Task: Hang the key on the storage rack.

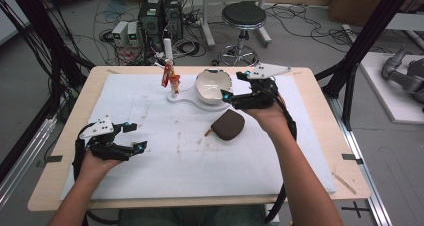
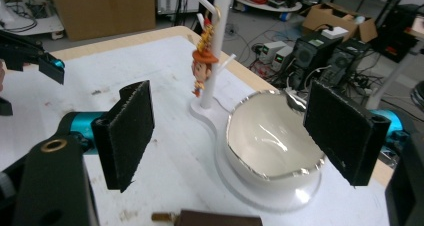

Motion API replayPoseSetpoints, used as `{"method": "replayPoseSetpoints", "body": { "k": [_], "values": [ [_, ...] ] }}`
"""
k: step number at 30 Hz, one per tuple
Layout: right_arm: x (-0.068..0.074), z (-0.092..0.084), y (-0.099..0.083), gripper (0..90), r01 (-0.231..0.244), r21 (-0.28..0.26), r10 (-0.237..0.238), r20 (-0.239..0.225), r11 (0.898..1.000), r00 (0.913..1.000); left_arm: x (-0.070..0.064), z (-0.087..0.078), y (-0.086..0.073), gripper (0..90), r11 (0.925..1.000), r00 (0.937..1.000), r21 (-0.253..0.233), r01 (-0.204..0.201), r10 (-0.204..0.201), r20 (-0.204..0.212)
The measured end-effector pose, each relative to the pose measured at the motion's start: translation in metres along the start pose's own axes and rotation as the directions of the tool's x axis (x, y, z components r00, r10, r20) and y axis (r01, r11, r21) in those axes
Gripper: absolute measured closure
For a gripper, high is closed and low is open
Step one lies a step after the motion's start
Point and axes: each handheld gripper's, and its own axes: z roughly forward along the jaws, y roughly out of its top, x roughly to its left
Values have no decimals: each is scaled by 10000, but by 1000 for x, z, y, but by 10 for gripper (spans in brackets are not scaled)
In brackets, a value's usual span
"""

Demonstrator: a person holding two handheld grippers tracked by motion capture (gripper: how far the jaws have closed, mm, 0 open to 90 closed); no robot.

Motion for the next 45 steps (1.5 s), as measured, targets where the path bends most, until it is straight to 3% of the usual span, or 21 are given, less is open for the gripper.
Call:
{"method": "replayPoseSetpoints", "body": {
  "k": [5, 8, 9, 14, 24, 30, 40, 45],
  "values": [
    [-3, -17, -30, 206, -304, 81, 303, 127, 9995, 9995, 1, 7, 2, 181, 10000, 10000, -31, 9, -8, 94],
    [-3, -28, -54, 203, -627, 101, 624, 239, 9980, 9978, 1, 9, 2, 181, 9999, 10000, 114, -7, 8, -62],
    [-3, -28, -54, 203, -627, 101, 624, 239, 9980, 9978, 2, 10, 2, 181, 9998, 9999, 172, -32, 34, -125],
    [0, -40, -89, 202, -1150, 27, 1149, 314, 9934, 9929, 2, 10, 1, 181, 10000, 9999, 41, -47, 47, -89],
    [11, -41, -129, 199, -1518, 160, 1512, 326, 9883, 9880, 2, 10, 0, 181, 9998, 9998, 21, -193, 193, -88],
    [15, -44, -137, 198, -1478, 162, 1472, 332, 9889, 9885, 4, 10, 0, 181, 9997, 9997, 27, -237, 237, -85],
    [9, -48, -141, 195, -1689, 75, 1682, 540, 9856, 9843, 6, 10, 1, 180, 9994, 9995, -180, -308, 309, 34],
    [5, -46, -145, 195, -1850, 158, 1835, 678, 9826, 9807, 6, 12, 1, 180, 9994, 9994, -42, -354, 354, -4]
  ]
}}
